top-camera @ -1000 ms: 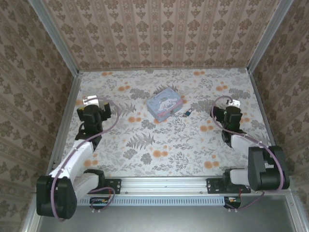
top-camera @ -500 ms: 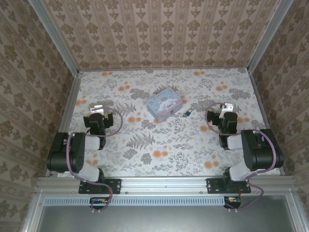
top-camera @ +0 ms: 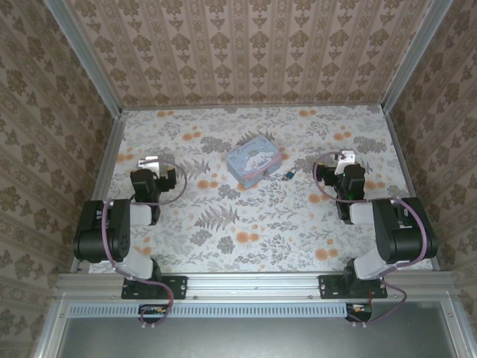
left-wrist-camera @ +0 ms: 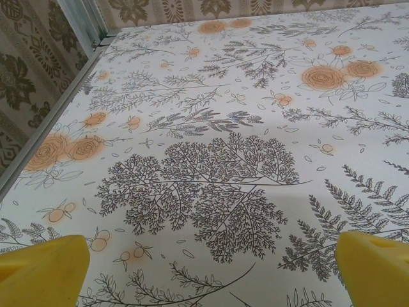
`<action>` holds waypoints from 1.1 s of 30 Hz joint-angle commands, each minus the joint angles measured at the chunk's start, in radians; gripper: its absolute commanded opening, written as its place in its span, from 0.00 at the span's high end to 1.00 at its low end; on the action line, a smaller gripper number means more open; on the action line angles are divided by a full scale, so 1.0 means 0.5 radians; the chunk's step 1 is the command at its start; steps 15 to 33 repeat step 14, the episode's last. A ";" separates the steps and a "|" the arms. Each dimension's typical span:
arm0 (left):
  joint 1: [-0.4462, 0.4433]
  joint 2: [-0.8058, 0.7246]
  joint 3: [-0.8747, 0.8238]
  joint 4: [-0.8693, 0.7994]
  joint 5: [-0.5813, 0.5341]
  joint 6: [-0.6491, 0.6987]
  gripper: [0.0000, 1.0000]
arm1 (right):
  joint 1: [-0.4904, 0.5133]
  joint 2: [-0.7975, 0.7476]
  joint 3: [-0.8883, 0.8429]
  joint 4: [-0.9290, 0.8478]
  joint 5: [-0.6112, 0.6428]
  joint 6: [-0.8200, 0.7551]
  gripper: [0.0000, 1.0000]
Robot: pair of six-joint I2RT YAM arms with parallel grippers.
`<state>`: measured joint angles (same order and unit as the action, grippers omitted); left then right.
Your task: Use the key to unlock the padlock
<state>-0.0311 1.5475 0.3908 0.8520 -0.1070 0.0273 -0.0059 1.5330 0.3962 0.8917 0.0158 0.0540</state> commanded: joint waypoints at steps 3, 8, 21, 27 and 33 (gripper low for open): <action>0.007 -0.018 0.030 0.005 0.048 0.016 0.00 | 0.040 -0.001 -0.023 0.024 -0.019 -0.081 0.00; 0.008 -0.015 0.035 0.002 0.048 0.016 0.00 | 0.006 0.018 0.039 -0.075 -0.032 -0.039 0.00; 0.007 -0.016 0.031 0.003 0.051 0.016 0.00 | 0.006 0.000 0.002 -0.023 -0.026 -0.037 0.00; 0.007 -0.016 0.031 0.003 0.051 0.016 0.00 | 0.006 0.000 0.002 -0.023 -0.026 -0.037 0.00; 0.007 -0.016 0.031 0.003 0.051 0.016 0.00 | 0.006 0.000 0.002 -0.023 -0.026 -0.037 0.00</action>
